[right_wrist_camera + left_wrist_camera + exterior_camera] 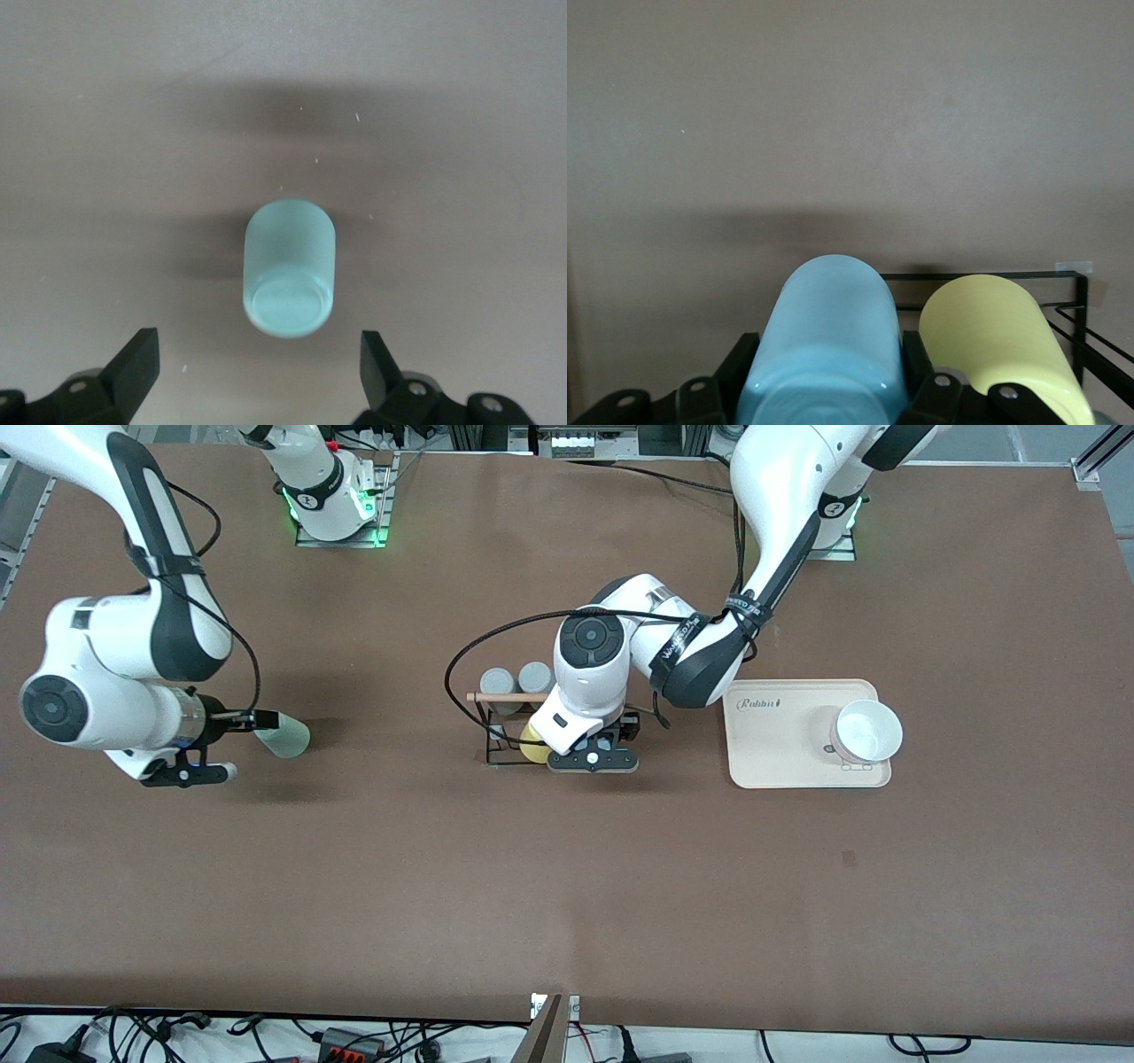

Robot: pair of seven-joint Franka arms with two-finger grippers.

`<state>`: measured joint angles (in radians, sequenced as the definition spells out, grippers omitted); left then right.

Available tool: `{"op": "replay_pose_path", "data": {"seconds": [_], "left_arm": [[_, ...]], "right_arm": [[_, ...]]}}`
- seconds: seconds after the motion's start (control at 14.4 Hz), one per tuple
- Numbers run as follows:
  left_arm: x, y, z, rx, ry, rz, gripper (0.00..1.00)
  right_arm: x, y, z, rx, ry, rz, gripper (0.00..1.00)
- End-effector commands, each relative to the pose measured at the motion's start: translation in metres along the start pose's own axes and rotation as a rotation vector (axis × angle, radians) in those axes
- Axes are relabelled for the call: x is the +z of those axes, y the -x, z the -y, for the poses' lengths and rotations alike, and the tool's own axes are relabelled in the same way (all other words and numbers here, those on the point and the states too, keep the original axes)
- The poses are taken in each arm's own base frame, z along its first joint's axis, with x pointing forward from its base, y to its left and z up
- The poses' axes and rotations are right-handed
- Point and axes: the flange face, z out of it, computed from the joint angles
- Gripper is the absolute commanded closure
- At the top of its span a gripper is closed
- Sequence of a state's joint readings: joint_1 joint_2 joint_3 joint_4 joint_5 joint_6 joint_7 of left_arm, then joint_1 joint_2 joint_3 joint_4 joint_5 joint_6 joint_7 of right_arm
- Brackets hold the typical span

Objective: Hang scattered cups on rack with three cups
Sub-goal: 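Hang the blue cup while the right gripper grasps the green cup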

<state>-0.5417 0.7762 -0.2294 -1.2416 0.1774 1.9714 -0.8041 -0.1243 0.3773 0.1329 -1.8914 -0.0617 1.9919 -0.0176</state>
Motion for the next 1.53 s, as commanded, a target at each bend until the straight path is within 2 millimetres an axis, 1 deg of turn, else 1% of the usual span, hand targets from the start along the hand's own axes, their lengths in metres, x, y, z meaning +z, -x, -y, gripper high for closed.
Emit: {"op": "replay_pose_path", "data": {"seconds": [0.0, 0.07, 0.21, 0.28, 0.35, 0.42, 0.49, 0.56, 0.63, 0.77, 0.9, 0.97, 1.04, 1.11, 1.18, 1.25, 1.32, 1.39, 1.46], "left_arm": [[0.010, -0.002, 0.001, 0.014, -0.038, -0.033, 0.79], [0.011, -0.001, 0.000, 0.015, -0.038, -0.031, 0.79], [0.015, -0.003, 0.000, 0.015, -0.031, -0.037, 0.78], [0.025, -0.003, 0.004, 0.023, -0.030, -0.036, 0.78], [0.031, -0.002, 0.003, 0.024, -0.009, -0.050, 0.76], [0.033, -0.002, 0.003, 0.018, -0.004, -0.051, 0.63], [0.031, -0.004, 0.007, 0.017, -0.005, -0.051, 0.01], [0.029, -0.008, 0.013, 0.010, -0.008, -0.049, 0.00], [0.021, -0.010, 0.013, 0.002, -0.001, -0.059, 0.00], [0.003, -0.011, 0.017, -0.003, -0.002, -0.068, 0.00], [-0.030, -0.018, 0.035, -0.021, -0.028, -0.064, 0.00], [-0.052, -0.017, 0.042, -0.031, -0.036, -0.066, 0.00], [-0.070, -0.014, 0.048, -0.037, -0.052, -0.061, 0.00], [-0.092, -0.014, 0.060, -0.053, -0.066, -0.061, 0.00], [-0.111, -0.014, 0.072, -0.066, -0.074, -0.059, 0.00], [-0.131, -0.016, 0.089, -0.059, -0.085, -0.052, 0.00], [-0.148, -0.020, 0.109, -0.031, -0.094, -0.039, 0.00], [-0.166, -0.024, 0.133, 0.021, -0.107, -0.025, 0.00], [-0.184, -0.024, 0.152, 0.069, -0.117, -0.020, 0.00]], "right_arm": [[0.033, 0.015, -0.005, -0.005, 0.013, -0.049, 0.00], [0.039, 0.014, -0.008, 0.002, 0.009, -0.043, 0.00], [0.045, 0.013, -0.016, 0.015, 0.005, -0.039, 0.00], [0.048, 0.013, -0.017, 0.016, 0.004, -0.036, 0.00], [0.048, 0.013, -0.017, 0.019, 0.002, -0.036, 0.00], [0.048, 0.013, -0.018, 0.020, 0.001, -0.036, 0.00], [0.049, 0.013, -0.018, 0.020, 0.001, -0.034, 0.00], [0.053, 0.012, -0.018, 0.020, 0.000, -0.030, 0.00], [0.057, 0.011, -0.019, 0.021, -0.002, -0.029, 0.00], [0.058, 0.011, -0.019, 0.022, -0.002, -0.027, 0.00], [0.060, 0.011, -0.019, 0.022, -0.003, -0.024, 0.00], [0.060, 0.011, -0.019, 0.022, -0.003, -0.024, 0.00], [0.060, 0.011, -0.019, 0.022, -0.003, -0.024, 0.00], [0.060, 0.011, -0.019, 0.022, -0.003, -0.024, 0.07], [0.060, 0.011, -0.018, 0.021, -0.002, -0.022, 0.20], [0.059, 0.011, -0.018, 0.019, -0.002, -0.024, 0.34], [0.059, 0.011, -0.017, 0.018, -0.002, -0.024, 0.50], [0.059, 0.010, -0.017, 0.016, -0.002, -0.024, 0.62], [0.058, 0.010, -0.017, 0.009, -0.002, -0.023, 0.67]]}}
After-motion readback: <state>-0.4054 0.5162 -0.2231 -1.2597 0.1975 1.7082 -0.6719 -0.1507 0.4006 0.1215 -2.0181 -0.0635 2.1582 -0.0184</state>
